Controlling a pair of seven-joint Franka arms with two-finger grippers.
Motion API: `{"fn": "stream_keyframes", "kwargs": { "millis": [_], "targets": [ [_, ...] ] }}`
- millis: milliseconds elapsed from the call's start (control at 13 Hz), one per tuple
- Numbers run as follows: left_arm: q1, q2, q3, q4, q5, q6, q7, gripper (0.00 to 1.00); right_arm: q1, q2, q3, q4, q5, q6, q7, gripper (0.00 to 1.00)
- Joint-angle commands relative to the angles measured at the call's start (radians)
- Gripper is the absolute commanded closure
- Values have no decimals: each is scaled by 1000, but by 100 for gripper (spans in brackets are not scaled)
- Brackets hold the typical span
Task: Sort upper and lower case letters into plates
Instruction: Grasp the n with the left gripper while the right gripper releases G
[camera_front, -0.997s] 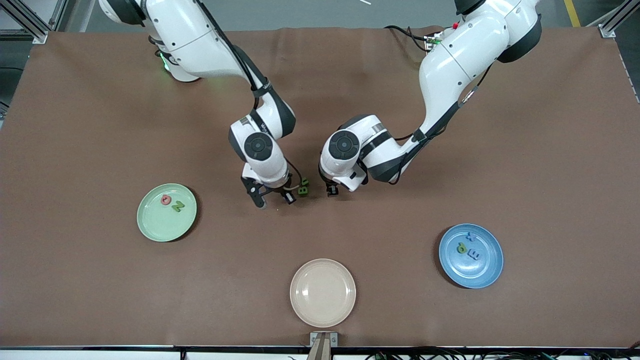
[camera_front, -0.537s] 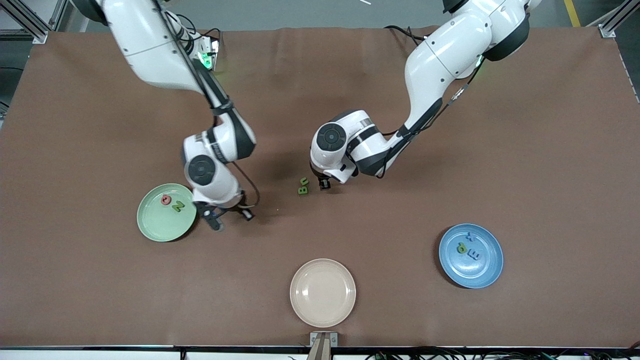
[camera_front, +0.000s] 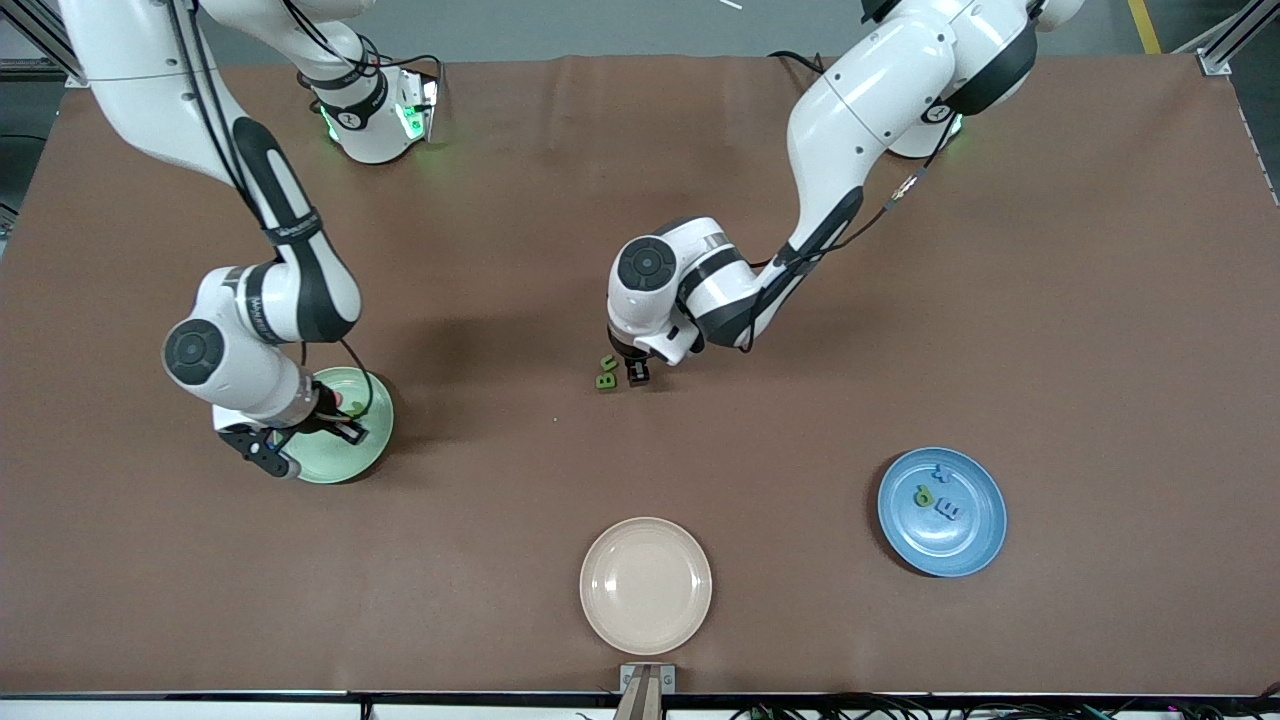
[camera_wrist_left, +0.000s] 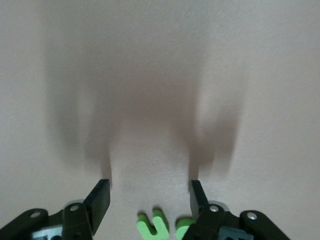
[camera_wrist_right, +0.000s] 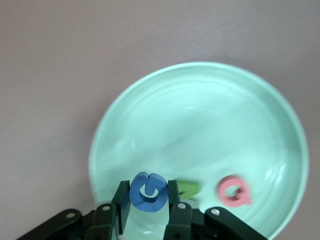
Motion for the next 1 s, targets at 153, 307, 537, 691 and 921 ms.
{"fn": "stream_keyframes", "kwargs": {
  "millis": [153, 307, 537, 691, 921],
  "targets": [
    [-45, 18, 20, 30, 3, 7, -135, 27, -99, -17, 28, -36, -2, 9, -141, 100],
    [-45, 20, 18, 35, 3, 9, -135, 27, -101, -3, 28, -28, -2, 17, -141, 100],
    [-56, 33, 20, 46, 4, 44, -133, 27, -96, 11, 28, -11, -1, 20, -141, 99],
    [-56, 34, 20, 46, 4, 62, -132, 28, -96, 21, 29, -2, -2, 21, -144, 98],
    [-58, 40, 20, 46, 6, 65, -123, 32, -93, 37, 29, 6, -1, 21, -146, 86]
  ]
}}
